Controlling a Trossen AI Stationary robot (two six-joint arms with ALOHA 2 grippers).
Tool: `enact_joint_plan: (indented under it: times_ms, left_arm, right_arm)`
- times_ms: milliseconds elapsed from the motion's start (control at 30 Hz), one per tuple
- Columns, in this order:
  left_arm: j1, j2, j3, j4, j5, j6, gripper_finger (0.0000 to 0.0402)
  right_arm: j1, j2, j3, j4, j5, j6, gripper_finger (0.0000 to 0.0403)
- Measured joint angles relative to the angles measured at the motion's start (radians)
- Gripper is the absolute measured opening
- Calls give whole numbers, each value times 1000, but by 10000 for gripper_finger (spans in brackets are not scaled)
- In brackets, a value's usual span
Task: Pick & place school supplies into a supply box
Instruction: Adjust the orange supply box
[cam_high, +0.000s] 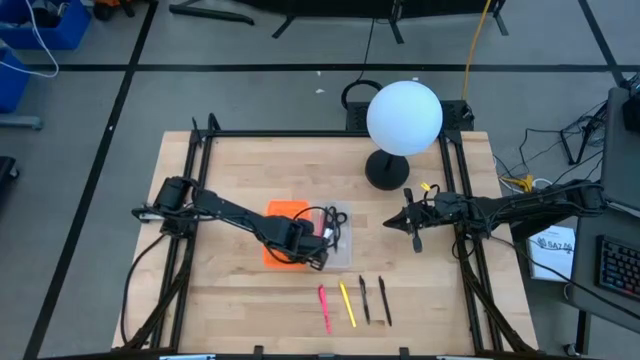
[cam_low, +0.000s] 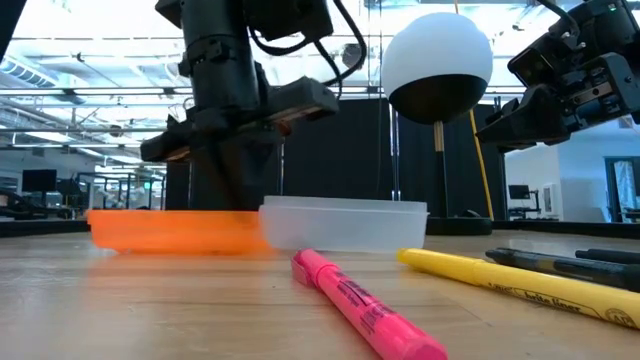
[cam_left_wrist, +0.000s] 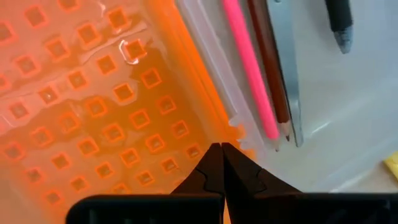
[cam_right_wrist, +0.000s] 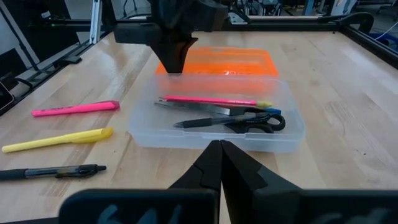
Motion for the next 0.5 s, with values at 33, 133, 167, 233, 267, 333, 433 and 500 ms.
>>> enact_joint_plan:
  times_ms: [33,133,167,233,267,333,433,500]
  left_arm:
    - [-2,0,3,0,-1,0,1]
    - [-6,0,6,0,-3,-4,1]
    - [-8,0,6,0,-2,-4,1]
    - [-10,0,6,0,-2,-5,1]
    - [-10,0,6,0,-2,-4,1]
    - [-10,0,6,-2,-2,6,1]
    - [-10,0,6,-3,-13,46,1]
    - [-8,-12,5,-22,-28,79,1]
  right_arm:
    - [0,0,0,0,0,0,0]
    - [0,0,0,0,0,0,0]
    - [0,0,0,0,0,0,0]
    - [0,0,0,0,0,0,0]
    - [0,0,0,0,0,0,0]
    - [0,0,0,0,0,0,0]
    - [0,0,0,0,0,0,0]
    - [0,0,0,0,0,0,0]
